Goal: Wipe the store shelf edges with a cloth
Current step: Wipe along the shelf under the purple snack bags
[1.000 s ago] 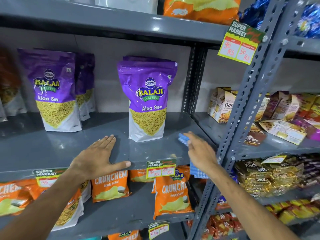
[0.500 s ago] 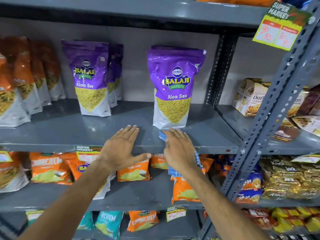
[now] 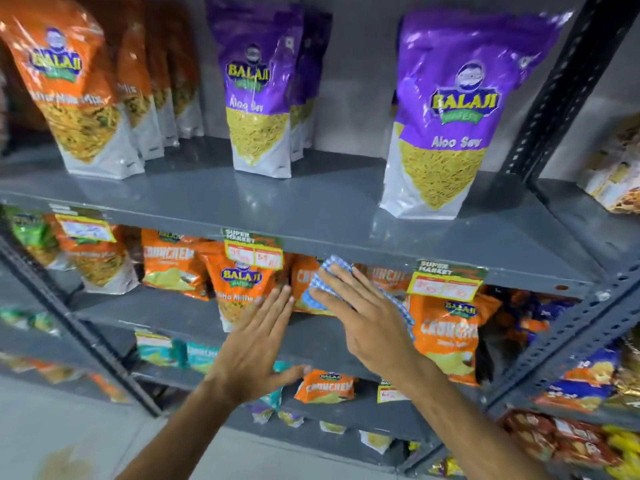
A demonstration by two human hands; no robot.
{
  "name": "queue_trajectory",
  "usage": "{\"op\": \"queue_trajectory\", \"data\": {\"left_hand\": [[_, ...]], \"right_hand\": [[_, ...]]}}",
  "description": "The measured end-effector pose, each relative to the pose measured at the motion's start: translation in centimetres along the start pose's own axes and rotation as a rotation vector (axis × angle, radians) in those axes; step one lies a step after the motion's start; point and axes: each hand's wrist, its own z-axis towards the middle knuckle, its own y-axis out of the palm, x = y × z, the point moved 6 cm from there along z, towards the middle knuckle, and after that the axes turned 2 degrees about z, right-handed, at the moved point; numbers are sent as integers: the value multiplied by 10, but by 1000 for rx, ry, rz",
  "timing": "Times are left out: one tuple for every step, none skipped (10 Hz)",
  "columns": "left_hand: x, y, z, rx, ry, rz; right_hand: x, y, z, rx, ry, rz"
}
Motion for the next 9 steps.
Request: {"op": "queue_trajectory", "data": {"left_hand": [[-2,50,-18,-112,-47,-8],[-5,101,-21,-227,-105,-75],[-5,152,-13,-310,-132,-143],[-8,190,2,-315,-160,-158],[-15,224,15,-341,-212,-142],[-20,243,21,-363,-219,-114],[-19,248,21,-379,-195,-59],[-21,245,23,-403,-206,-58],[-16,228,25,-424,-207,-78]], "right_hand": [[19,57,-32,-158,45,66],[50,120,-58,-310,160,118],[75,179,-73,-443,236,155],[93,222,-77,-474,249,180],[105,254,-75,-473,215,188],[110,272,-77,-452,135,132],[109,278,-84,-439,105,60],[109,277,-82,-458,106,54],[105,256,-78,-469,150,161]]}}
